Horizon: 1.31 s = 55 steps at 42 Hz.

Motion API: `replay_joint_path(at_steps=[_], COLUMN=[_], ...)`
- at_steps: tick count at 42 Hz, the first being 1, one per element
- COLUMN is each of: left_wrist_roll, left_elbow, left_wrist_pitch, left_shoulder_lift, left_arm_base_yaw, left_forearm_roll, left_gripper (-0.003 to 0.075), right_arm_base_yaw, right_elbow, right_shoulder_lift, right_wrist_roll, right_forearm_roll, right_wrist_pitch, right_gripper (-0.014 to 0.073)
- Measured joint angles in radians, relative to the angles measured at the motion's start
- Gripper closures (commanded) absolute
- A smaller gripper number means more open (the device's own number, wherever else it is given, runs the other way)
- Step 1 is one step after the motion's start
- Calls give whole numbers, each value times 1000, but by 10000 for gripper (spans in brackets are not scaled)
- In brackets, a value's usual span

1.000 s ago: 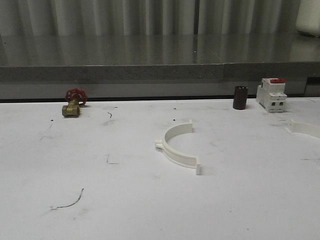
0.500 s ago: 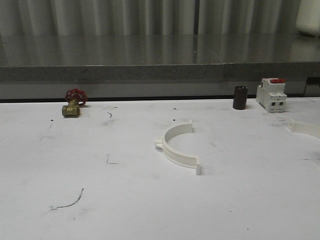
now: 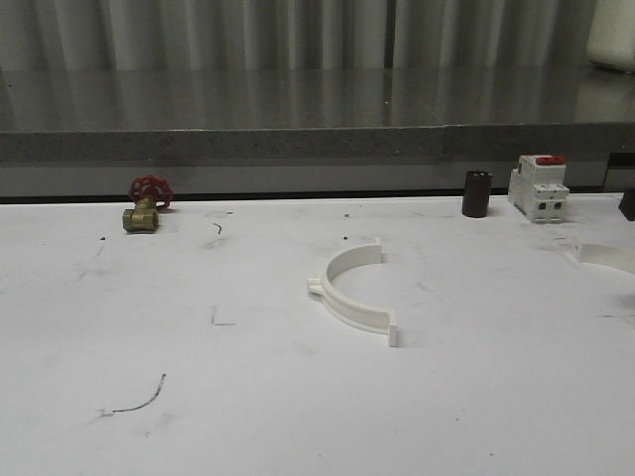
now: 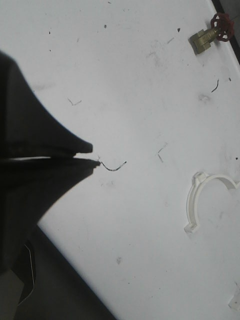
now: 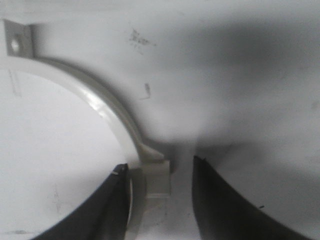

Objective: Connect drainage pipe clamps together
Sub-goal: 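Grasp the second clamp half by its tab and lift it, then carry the clamp half to the first half and lower it opposite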

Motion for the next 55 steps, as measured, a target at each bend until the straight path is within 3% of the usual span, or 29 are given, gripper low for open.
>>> replay_joint_path(at_steps=[19,29,44,55], left_wrist_roll=[0,0,0,0], left_elbow=[0,0,2,2], left_wrist_pitch=[0,0,0,0], left_shoulder_lift=[0,0,0,0], left_arm_base_yaw=[0,0,0,0], left_forearm_roll=[0,0,0,0], left_gripper=[741,741,741,741], right_arm_base_yaw=[0,12,192,342], right_elbow=[-2,-50,-54,-133], right_shoulder_lift=[0,-72,-334,-279], right_wrist_roll=[-1,4,71,328], right_forearm_roll=[5,50,40,-98], right_wrist_pitch=[2,87,257,325], right_gripper=[410,410,410,410])
